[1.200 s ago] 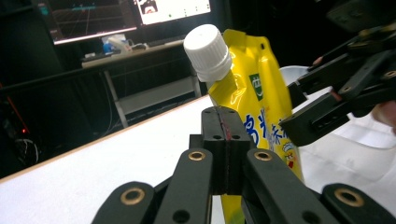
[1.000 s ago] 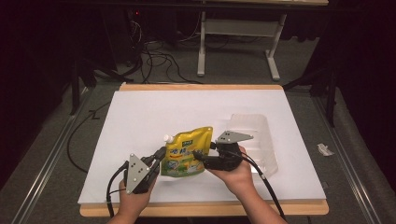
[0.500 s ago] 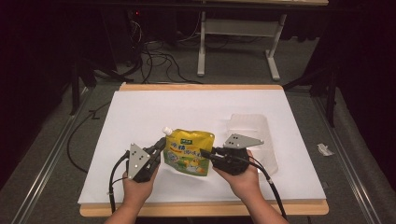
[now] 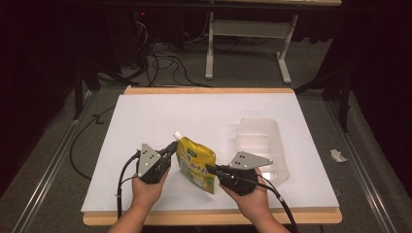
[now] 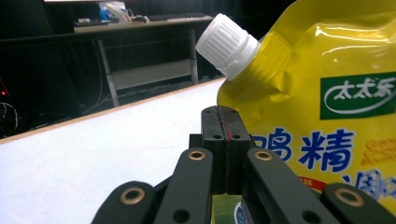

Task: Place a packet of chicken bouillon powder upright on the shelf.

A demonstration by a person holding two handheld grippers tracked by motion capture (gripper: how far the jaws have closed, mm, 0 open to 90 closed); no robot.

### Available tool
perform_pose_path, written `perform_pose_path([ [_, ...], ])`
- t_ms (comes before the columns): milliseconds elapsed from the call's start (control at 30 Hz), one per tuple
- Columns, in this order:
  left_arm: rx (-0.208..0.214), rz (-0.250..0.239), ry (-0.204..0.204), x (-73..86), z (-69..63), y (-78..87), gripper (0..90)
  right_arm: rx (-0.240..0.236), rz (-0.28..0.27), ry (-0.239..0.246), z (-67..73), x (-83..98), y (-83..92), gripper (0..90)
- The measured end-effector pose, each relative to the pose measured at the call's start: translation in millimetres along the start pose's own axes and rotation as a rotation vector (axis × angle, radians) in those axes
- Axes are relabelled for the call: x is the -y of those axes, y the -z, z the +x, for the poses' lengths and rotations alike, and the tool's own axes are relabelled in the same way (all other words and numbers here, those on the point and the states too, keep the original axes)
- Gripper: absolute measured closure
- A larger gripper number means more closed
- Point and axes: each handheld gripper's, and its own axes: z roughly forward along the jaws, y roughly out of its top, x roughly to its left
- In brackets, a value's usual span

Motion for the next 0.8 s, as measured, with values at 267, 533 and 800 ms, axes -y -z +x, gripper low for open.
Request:
perform_pose_path([
  [267,0.006,-0.006,-0.008,2.0,1.0,0.4,88.4,-0.002,-0.016,0.016,10.0,7.1,-2.2,88.0],
  [533,-0.018,0.029,0.018,5.9,11.9,11.5,59.9,0.016,-0.026,0.016,12.3,11.9,1.0,82.8],
  [800,-0.096,0.085,0.082,24.3,51.0,26.3,48.7,0.026,-0.002,0.001,12.9,16.8,-6.2,70.7],
])
